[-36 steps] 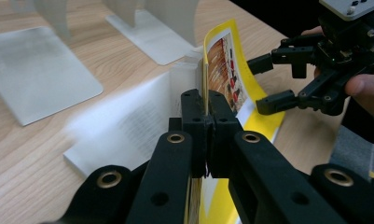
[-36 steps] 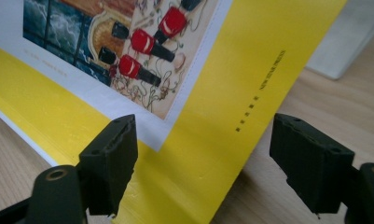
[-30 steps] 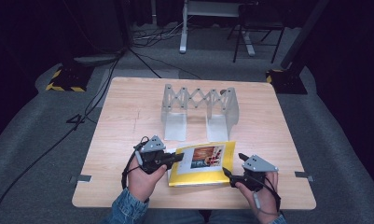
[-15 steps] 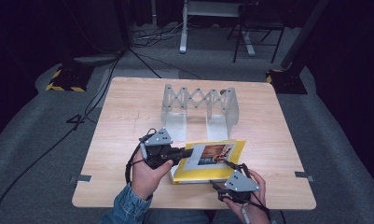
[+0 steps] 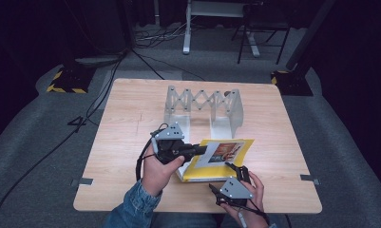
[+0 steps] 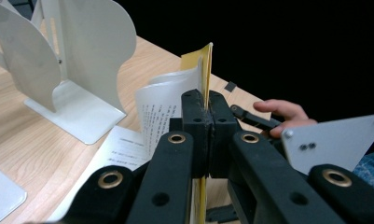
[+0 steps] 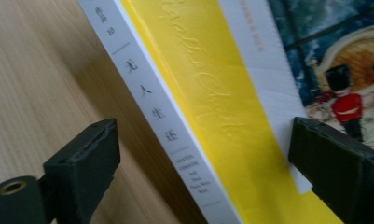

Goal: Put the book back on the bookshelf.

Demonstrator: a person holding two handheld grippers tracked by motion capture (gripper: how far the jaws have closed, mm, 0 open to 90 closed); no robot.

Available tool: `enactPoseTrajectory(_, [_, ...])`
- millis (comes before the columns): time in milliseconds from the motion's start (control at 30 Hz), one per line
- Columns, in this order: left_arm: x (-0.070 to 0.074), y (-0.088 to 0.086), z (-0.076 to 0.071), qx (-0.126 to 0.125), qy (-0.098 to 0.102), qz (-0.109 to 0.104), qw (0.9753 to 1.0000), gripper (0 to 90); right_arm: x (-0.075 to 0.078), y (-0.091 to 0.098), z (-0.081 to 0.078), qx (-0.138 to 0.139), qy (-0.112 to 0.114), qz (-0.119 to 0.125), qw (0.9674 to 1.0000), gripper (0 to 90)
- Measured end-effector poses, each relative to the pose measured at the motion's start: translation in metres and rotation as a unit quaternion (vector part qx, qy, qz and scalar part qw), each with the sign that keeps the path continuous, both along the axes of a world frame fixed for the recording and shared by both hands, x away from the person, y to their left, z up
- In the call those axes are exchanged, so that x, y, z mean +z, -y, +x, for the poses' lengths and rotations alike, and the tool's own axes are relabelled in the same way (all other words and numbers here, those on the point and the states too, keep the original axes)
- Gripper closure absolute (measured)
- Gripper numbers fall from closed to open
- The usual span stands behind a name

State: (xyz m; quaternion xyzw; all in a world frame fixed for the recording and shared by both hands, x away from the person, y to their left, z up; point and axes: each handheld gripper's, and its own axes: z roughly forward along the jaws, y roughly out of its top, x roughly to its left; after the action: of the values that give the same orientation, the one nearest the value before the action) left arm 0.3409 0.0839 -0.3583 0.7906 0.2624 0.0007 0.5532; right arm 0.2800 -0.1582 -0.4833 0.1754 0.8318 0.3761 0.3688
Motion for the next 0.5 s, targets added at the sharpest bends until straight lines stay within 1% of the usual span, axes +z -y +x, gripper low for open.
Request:
enactPoseTrajectory(33, [-0.001, 0.003, 0.001, -0.002, -0.001, 0.001, 1.0, 88.4, -0.003, -0.003, 0.002, -0.003, 0.006, -0.007, 1.0, 7.6])
enactPoseTrajectory(67, [-0.001, 0.003, 0.001, -0.002, -0.001, 0.001, 1.0, 88.4, -0.003, -0.003, 0.002, -0.003, 0.006, -0.007, 1.0, 7.6])
enactPoseTrajectory(133, [-0.002, 0.006, 0.002, -0.003, -0.004, 0.0, 1.0, 88.4, -0.006, -0.006, 0.004, -0.009, 0.019, -0.014, 0.9997, 7.5])
enactPoseTrajectory(167, [-0.003, 0.007, 0.003, -0.005, -0.004, 0.002, 1.0, 88.4, -0.008, -0.008, 0.006, -0.012, 0.029, -0.019, 0.9993, 7.6])
enactPoseTrajectory(200, [-0.003, 0.007, 0.003, -0.005, -0.004, 0.002, 1.0, 88.4, -0.008, -0.008, 0.006, -0.012, 0.029, -0.019, 0.9993, 7.6])
enactPoseTrajectory(233, [-0.004, 0.007, 0.003, -0.004, -0.005, 0.003, 1.0, 88.4, -0.008, -0.009, 0.007, -0.015, 0.04, -0.022, 0.9989, 7.6])
enactPoseTrajectory(300, [-0.005, 0.007, 0.003, -0.006, -0.009, -0.001, 0.9999, 88.4, -0.009, -0.011, 0.009, -0.02, 0.057, -0.03, 0.9978, 5.3])
enactPoseTrajectory(367, [-0.006, 0.007, 0.003, -0.004, -0.011, -0.001, 0.9999, 88.3, -0.012, -0.018, 0.011, -0.028, 0.087, -0.04, 0.995, 0.0])
enactPoseTrajectory(433, [-0.006, 0.007, 0.002, -0.002, -0.011, 0.0, 0.9999, 88.4, -0.013, -0.019, 0.011, -0.028, 0.09, -0.045, 0.9945, 0.0])
enactPoseTrajectory(467, [-0.007, 0.007, 0.002, -0.002, -0.012, 0.0, 0.9999, 88.4, -0.015, -0.023, 0.013, -0.032, 0.098, -0.052, 0.9933, 0.0])
enactPoseTrajectory(500, [-0.009, 0.007, 0.003, -0.004, -0.02, -0.006, 0.9998, 88.4, -0.016, -0.024, 0.013, -0.035, 0.102, -0.054, 0.9926, 0.0])
